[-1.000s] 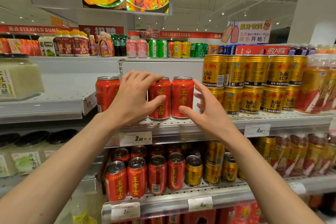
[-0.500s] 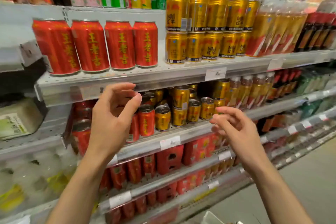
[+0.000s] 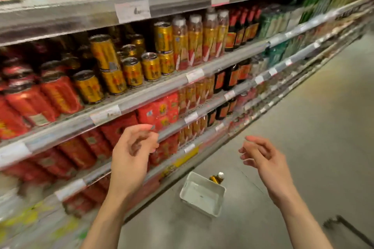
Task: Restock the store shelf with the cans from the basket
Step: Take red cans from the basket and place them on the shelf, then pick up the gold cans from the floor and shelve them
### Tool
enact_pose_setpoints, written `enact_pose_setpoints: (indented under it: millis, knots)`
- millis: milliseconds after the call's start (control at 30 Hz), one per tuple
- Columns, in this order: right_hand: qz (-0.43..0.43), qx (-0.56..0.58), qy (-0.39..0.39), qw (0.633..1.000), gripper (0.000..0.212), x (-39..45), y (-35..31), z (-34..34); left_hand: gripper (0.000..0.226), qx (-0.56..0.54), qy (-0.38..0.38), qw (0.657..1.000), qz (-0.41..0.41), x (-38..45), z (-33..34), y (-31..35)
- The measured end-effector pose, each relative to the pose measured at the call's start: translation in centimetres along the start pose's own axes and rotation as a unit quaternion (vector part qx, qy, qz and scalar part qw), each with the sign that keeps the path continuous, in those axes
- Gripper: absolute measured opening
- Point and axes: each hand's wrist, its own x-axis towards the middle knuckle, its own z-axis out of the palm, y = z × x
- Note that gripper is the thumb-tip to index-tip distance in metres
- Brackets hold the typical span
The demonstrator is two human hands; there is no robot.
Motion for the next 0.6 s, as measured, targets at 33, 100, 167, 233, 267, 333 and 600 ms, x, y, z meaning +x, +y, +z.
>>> enact_pose_setpoints:
  millis: [33, 100, 167, 233, 267, 333, 600]
  knots:
    - [0.006, -0.003, 0.006, 1.000, 0.015, 0.7, 0.6, -1.9, 0.018, 0.003, -0.003, 1.000, -0.006, -0.2, 1.8, -0.3]
    - [0.014, -0.005, 0.017, 1.000, 0.014, 2.2, 1.5, -5.6, 0.015, 0.004, -0.004, 1.000, -0.018, -0.8, 5.6, -0.8]
    - [0.024, -0.005, 0.022, 0.999, 0.013, 4.1, 2.2, -9.4, 0.014, 0.002, -0.001, 0.999, -0.032, -1.3, 9.8, -1.2]
    - [0.032, -0.008, 0.023, 0.999, 0.013, 6.2, 2.8, -13.1, 0.014, 0.000, 0.003, 0.999, -0.042, -1.7, 14.2, -1.6]
    - [0.036, -0.011, 0.026, 0.999, 0.013, 7.1, 3.0, -14.9, 0.015, -0.001, 0.005, 0.999, -0.049, -1.8, 16.4, -1.8]
    - [0.047, -0.015, 0.039, 0.998, 0.014, 8.9, 3.5, -18.4, 0.015, 0.000, 0.000, 0.998, -0.070, -1.6, 20.4, -2.3]
    - [0.097, -0.015, 0.076, 0.992, 0.014, 17.7, 4.7, -27.2, 0.019, 0.016, -0.036, 0.993, -0.112, 3.0, 32.2, -3.7]
